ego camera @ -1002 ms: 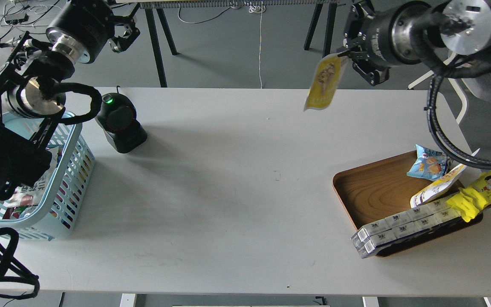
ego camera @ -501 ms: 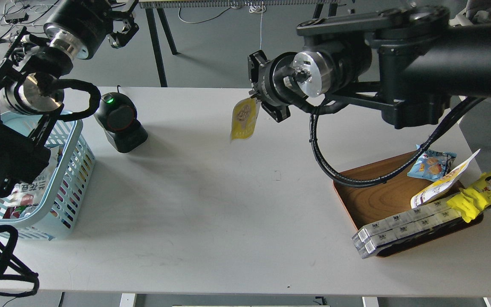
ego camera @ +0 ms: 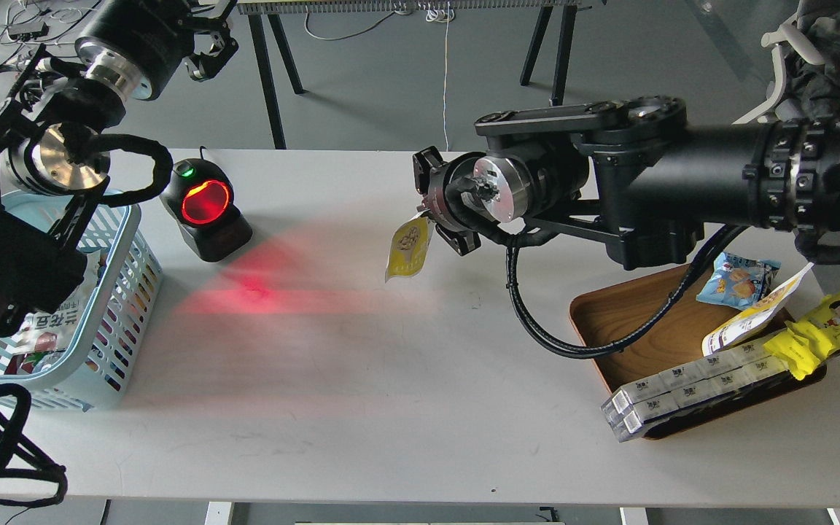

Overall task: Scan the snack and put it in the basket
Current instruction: 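Set the yellow packet down on the table and withdraw the right arm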

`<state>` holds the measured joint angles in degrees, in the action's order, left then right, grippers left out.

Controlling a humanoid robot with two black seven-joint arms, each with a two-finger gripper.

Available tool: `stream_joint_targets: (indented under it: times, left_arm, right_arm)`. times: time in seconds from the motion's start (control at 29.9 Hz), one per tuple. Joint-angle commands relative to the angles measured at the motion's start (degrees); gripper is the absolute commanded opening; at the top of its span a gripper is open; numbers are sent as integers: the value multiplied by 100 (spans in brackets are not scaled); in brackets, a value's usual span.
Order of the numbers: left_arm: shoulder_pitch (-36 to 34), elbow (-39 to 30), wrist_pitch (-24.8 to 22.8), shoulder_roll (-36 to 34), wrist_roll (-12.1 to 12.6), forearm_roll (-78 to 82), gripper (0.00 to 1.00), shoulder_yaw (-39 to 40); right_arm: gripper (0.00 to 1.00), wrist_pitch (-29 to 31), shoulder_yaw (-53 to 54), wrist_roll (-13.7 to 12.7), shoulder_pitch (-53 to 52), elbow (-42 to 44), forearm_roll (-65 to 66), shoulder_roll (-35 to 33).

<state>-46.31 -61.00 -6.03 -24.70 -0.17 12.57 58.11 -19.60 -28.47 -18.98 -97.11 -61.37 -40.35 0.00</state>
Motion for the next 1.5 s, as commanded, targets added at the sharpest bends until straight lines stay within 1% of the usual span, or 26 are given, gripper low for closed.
stream_joint_targets:
  times: [0.0,0.03,0.07,0.1,0.13,0.17,0.2,0.33,0.4,0.57,0.7,0.77,0.83,0.93,1.0,1.07,1.17,1.27,1.3,1.37,1.47]
  left_arm:
    - [0,0,-3,-9,8,0,100,7]
    - [0,9,-12,-9,8,0,100,7]
    - [0,0,-3,-9,8,0,100,7]
    - [0,0,-12,-9,8,0,100,7]
    - [0,0,-20,-9,8,0,100,7]
    - [0,0,-21,-9,16,0,100,7]
    - [0,0,-12,-9,17,0,100,7]
    - [-27,0,6,-61,8,0,100,16]
    - [-27,0,15,-140,8,0,100,16]
    - [-36,-9,-47,-378,17,-9,100,16]
    - [-79,-175,-38,-693,8,17,100,-10]
    - [-88,-316,-56,-957,25,17,100,-19]
    - [-80,-491,-82,-1378,60,26,100,-54]
    - [-141,-834,-222,-2107,61,26,100,-422]
    - [-176,-1202,-275,-2643,61,26,100,-625]
    - [-176,-1624,-319,-3223,61,44,100,-801]
    - [-185,-2187,-433,-4067,61,333,100,-933]
    - [-185,-2767,-618,-4735,69,771,100,-942]
    - [-185,-2890,-688,-4911,69,1034,100,-942]
    - [-185,-3058,-802,-5080,69,1683,100,-942]
    - [-185,-3216,-1074,-5037,61,2914,100,-933]
  right_arm:
    - [43,0,-9,0,26,20,18,0]
    - [65,-8,-1,0,17,37,27,0]
    - [79,-17,-1,0,17,64,36,0]
    - [80,-17,-1,0,17,73,36,0]
    - [85,-17,-1,8,17,81,45,0]
    - [93,-9,17,17,26,90,45,0]
    - [95,18,43,26,35,90,45,0]
    - [97,53,271,26,17,90,158,0]
    - [97,62,403,26,-44,29,299,-210]
    - [97,176,728,26,-88,-33,554,-974]
    - [97,352,1228,35,-53,-156,774,-1808]
    - [97,396,1554,87,-10,-199,809,-2257]
    - [97,492,1905,184,104,-217,836,-2722]
    - [97,799,2555,298,508,-112,1072,-3329]
    - [97,1001,3082,377,885,11,1257,-3559]
    - [97,1256,3662,456,1342,239,1337,-3752]
    - [97,1879,4541,623,1993,792,1346,-3911]
    - [97,2739,5279,817,2617,1573,1346,-3929]
    - [97,3056,5491,843,2810,1872,1337,-3929]
    - [97,3618,5851,887,3127,2390,1328,-3876]
    - [97,4366,6352,1028,3645,3007,1293,-3841]
